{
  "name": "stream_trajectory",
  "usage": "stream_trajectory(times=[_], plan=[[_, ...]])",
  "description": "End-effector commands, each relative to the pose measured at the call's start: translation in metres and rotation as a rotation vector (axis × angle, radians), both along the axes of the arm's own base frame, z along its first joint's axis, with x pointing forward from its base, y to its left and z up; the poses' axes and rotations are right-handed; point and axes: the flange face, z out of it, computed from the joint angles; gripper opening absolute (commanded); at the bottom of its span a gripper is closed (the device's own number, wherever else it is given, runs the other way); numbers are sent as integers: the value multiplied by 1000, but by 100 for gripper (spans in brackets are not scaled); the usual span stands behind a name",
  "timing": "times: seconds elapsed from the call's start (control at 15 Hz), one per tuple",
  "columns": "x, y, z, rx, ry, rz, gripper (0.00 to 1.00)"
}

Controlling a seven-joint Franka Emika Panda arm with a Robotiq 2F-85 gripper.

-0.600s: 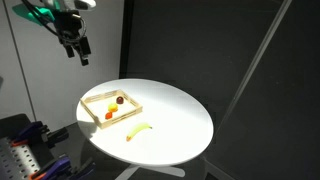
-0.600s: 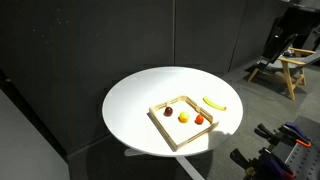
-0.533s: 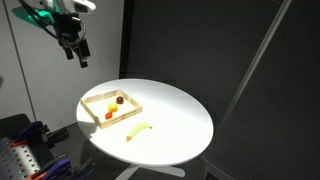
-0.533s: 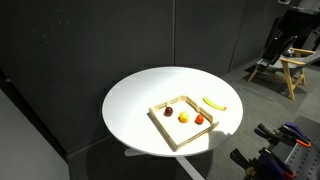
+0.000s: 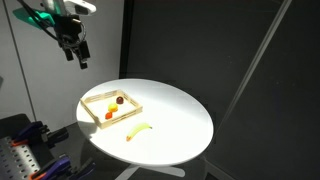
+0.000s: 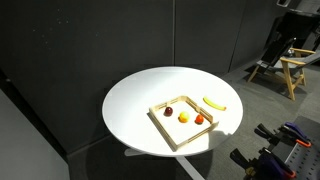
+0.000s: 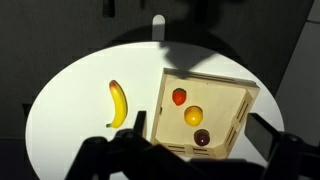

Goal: Move the toy plum from the tray to the table

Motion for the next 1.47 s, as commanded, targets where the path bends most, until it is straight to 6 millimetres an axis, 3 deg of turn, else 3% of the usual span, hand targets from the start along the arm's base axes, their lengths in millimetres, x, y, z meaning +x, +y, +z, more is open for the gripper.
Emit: stream_trajectory(times=[0.0,1.07,1.4], plan=[[0,0,1,0,1,0,100],[0,0,1,0,1,0,100],[19,4,-1,1,6,-18,100]])
